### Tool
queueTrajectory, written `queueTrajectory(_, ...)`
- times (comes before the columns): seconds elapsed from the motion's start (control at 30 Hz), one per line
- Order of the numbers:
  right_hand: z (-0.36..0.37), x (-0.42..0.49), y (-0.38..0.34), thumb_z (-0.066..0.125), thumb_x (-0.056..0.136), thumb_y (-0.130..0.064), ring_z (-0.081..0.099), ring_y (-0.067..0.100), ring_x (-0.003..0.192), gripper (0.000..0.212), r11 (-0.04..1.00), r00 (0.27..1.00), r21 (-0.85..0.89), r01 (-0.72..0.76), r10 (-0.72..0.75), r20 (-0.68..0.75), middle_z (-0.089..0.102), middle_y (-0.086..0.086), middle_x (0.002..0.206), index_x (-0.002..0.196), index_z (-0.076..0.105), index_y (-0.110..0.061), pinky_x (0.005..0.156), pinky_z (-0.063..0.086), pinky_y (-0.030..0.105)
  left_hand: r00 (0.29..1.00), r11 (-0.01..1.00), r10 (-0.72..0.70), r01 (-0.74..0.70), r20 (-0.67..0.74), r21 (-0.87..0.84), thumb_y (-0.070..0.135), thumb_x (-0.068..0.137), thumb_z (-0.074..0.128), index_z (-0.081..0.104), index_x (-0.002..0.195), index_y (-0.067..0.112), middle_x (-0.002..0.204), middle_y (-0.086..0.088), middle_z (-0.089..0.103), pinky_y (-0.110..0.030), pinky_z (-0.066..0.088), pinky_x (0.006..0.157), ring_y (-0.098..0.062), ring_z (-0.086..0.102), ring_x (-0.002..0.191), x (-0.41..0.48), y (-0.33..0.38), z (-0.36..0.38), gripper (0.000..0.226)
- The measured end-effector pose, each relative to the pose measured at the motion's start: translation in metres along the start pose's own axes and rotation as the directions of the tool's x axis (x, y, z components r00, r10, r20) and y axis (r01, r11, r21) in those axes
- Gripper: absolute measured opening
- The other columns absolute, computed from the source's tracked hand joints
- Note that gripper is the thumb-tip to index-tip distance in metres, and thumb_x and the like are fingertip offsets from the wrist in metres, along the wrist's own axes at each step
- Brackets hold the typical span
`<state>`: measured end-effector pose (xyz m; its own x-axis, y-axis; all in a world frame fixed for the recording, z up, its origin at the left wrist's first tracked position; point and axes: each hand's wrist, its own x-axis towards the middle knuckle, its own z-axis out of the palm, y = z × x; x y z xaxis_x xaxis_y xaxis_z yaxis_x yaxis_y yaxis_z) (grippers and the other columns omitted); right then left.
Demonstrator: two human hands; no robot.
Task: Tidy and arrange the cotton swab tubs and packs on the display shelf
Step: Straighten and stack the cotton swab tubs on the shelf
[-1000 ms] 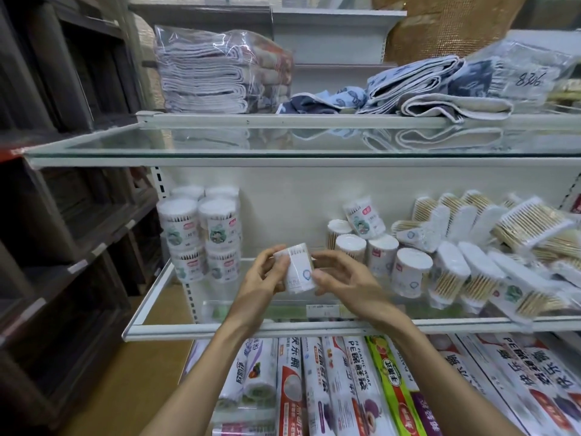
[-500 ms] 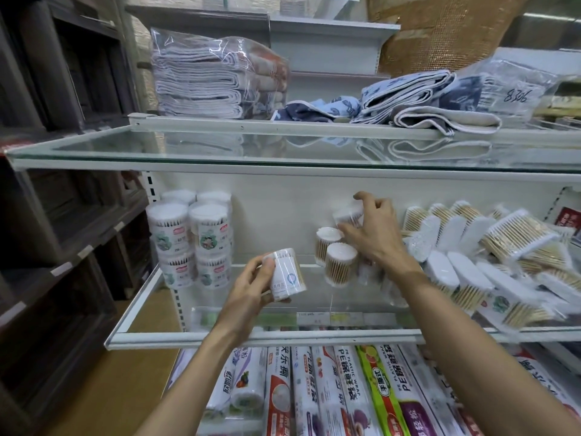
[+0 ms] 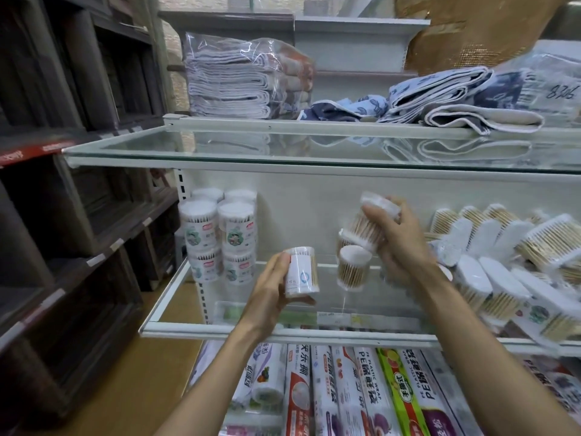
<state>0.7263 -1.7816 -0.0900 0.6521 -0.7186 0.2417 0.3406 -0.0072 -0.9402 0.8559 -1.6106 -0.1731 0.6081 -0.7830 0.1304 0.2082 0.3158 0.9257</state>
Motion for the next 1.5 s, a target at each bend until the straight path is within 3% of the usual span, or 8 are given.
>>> queueTrajectory(0.07,0.001,-0.003,0.01,0.074,0.087,-0.028,0.059,0.035,0.109,0.058,0.948,0.986,0.272,-0.165,0.156,0.053,0.057,0.02,0.121,0.134,0.044,-0.009,0.094,0.053,0.058,1.0,1.0,0.001,-0.001,-0.009,-0.014,0.04,0.092,0.05,0.058,0.123,0.007,0.096,-0.014,0.068,-0.049,0.06,0.071,-0.031,0.067,0.084,0.0,0.0,0.0,0.047)
queueTrajectory(0.17,0.004,-0.009,0.019,0.08,0.076,-0.045,0.065,0.035,0.105,0.086,0.848,0.945,0.425,-0.316,0.319,0.065,0.055,0.025,0.128,0.144,0.041,-0.011,0.089,0.056,0.05,1.0,1.0,-0.001,0.001,-0.019,-0.015,0.041,0.094,0.048,0.058,0.124,0.008,0.099,-0.018,0.067,-0.046,0.06,0.069,-0.041,0.064,0.09,0.0,-0.001,0.0,0.046)
queueTrajectory(0.4,0.008,-0.017,0.02,0.055,0.085,-0.024,0.059,0.027,0.098,0.041,0.712,0.943,0.622,-0.327,0.286,0.168,0.06,0.014,0.109,0.123,0.057,-0.01,0.093,0.048,0.045,0.999,1.0,-0.002,0.002,-0.04,-0.01,0.043,0.095,0.047,0.059,0.123,0.007,0.107,-0.026,0.065,-0.046,0.06,0.068,-0.046,0.062,0.091,0.0,-0.001,-0.001,0.046)
queueTrajectory(0.63,0.012,-0.018,0.017,0.066,0.083,-0.022,0.058,0.033,0.125,0.058,0.806,0.955,0.513,-0.296,0.266,0.133,0.056,0.023,0.135,0.135,0.05,-0.001,0.087,0.06,0.043,0.999,0.999,0.006,-0.008,-0.05,-0.035,0.042,0.093,0.048,0.059,0.122,0.008,0.104,-0.023,0.066,-0.046,0.06,0.067,-0.045,0.061,0.094,0.001,-0.001,-0.001,0.046)
queueTrajectory(1.03,0.015,-0.018,0.015,0.068,0.081,-0.04,0.071,0.029,0.089,0.075,0.837,0.957,0.469,-0.283,0.276,0.086,0.06,0.019,0.113,0.144,0.042,-0.009,0.07,0.062,0.042,0.998,0.998,0.019,-0.023,-0.062,-0.053,0.042,0.093,0.048,0.06,0.121,0.008,0.102,-0.024,0.066,-0.046,0.058,0.067,-0.045,0.061,0.09,-0.001,0.0,0.0,0.045)
queueTrajectory(1.23,0.016,-0.018,0.022,0.063,0.088,-0.029,0.06,0.032,0.105,0.06,0.787,0.953,0.538,-0.302,0.245,0.177,0.053,0.02,0.121,0.142,0.045,-0.009,0.079,0.061,0.045,0.993,0.995,0.034,-0.044,-0.11,-0.093,0.045,0.09,0.052,0.057,0.122,0.001,0.097,-0.022,0.063,-0.039,0.056,0.054,-0.041,0.057,0.087,-0.005,0.005,0.001,0.054)
queueTrajectory(1.37,0.027,-0.024,0.026,0.058,0.089,-0.029,0.064,0.024,0.089,0.04,0.895,0.958,0.365,-0.257,0.187,0.216,0.059,0.013,0.107,0.124,0.052,-0.011,0.06,0.059,0.036,0.986,0.97,0.115,-0.138,-0.119,-0.201,0.045,0.089,0.052,0.057,0.123,0.006,0.094,-0.015,0.065,-0.036,0.054,0.048,-0.036,0.06,0.076,-0.017,0.02,-0.008,0.052)
queueTrajectory(1.5,0.056,-0.03,0.041,0.063,0.086,-0.025,0.064,0.031,0.113,0.051,0.91,0.942,0.303,-0.282,0.203,0.268,0.063,0.017,0.121,0.13,0.05,-0.001,0.1,0.049,0.058,0.971,0.959,0.161,-0.196,-0.174,-0.205,0.05,0.091,0.048,0.055,0.127,0.003,0.095,-0.018,0.062,-0.032,0.05,0.045,-0.032,0.064,0.065,-0.037,0.039,-0.037,0.06)
